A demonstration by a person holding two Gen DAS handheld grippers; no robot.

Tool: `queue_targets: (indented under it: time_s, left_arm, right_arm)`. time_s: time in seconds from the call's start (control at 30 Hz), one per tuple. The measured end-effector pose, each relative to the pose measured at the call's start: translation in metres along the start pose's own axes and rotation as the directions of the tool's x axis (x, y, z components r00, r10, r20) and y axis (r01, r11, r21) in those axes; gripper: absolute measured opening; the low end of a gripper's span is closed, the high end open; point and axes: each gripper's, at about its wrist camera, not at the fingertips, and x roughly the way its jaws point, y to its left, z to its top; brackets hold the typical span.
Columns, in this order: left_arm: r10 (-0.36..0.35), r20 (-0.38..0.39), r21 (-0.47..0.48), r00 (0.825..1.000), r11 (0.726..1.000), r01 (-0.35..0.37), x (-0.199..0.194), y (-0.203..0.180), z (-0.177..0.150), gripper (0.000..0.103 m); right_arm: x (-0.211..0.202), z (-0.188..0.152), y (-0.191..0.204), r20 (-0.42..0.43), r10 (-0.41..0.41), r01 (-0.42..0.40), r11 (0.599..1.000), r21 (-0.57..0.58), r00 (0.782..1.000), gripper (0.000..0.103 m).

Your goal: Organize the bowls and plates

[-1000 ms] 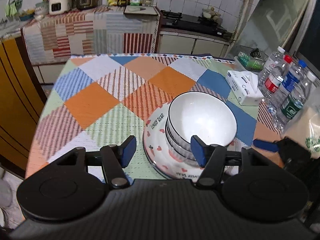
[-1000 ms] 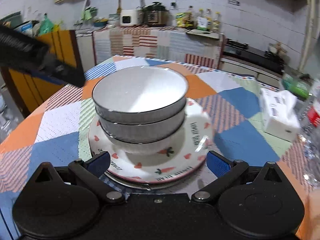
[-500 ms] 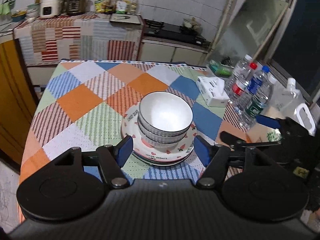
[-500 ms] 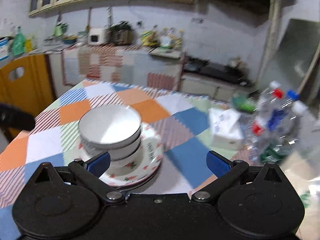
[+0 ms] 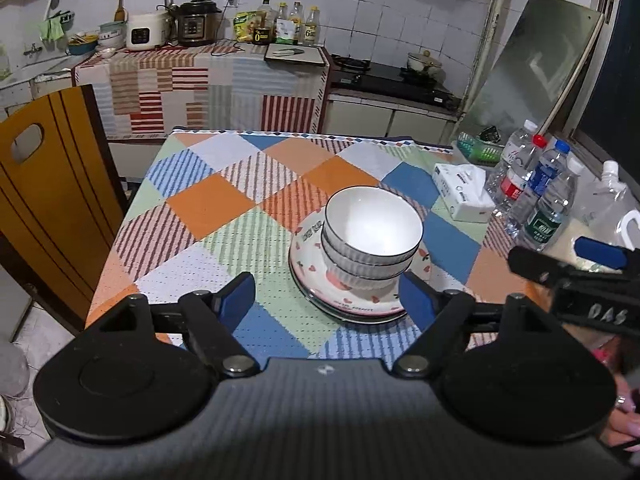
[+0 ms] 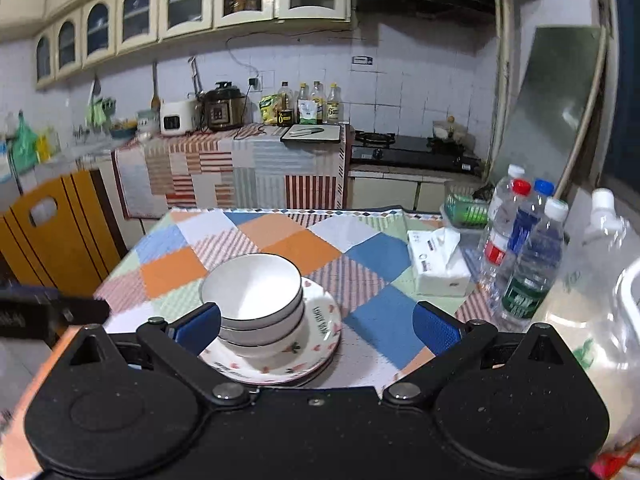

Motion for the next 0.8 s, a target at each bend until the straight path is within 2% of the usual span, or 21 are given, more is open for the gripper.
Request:
queue_targets:
  time_s: [0.1,0.27,0.47,0.53,0.67,0.8]
  left_arm:
    - [0.011,0.005,0.016,1.000,1.000,-0.011,-0.001,-0.002,-0.006,0.087]
    - [0.037,0.009,0.028,0.999,0.999,-0.037,0.002,-0.005,-0.015,0.095]
    - [0.087,0.006,0.060,0.996,0.994,-0.087,0.004,-0.008,-0.027,0.096]
    - [0.089,0.003,0.044,0.996,0.995,-0.089,0.004,-0.006,-0.029,0.096]
    - [0.083,0.011,-0.047,0.996,0.995,-0.083,0.000,0.002,-0.033,0.096]
    - [0.111,0.025,-0.045,0.993,0.993,-0.110,-0.001,0.001,-0.035,0.096]
  right_arm:
    - [-0.003,0.000,0.000,-0.017,0.007,-0.006,1.000,0.020,1.000,0.103]
    - [-0.001,-0.005,0.005,-0.051,0.001,-0.004,0.999,-0.049,0.999,0.103]
    - [-0.001,-0.013,0.004,-0.089,0.001,-0.004,0.999,-0.033,0.996,0.103]
    - [-0.001,-0.016,0.004,-0.098,0.000,-0.003,1.000,-0.029,0.995,0.103]
    - [0.001,-0.022,0.004,-0.119,0.005,-0.008,1.000,-0.027,0.993,0.103]
    - [0.001,-0.027,0.007,-0.122,-0.014,0.009,0.999,-0.042,0.992,0.103]
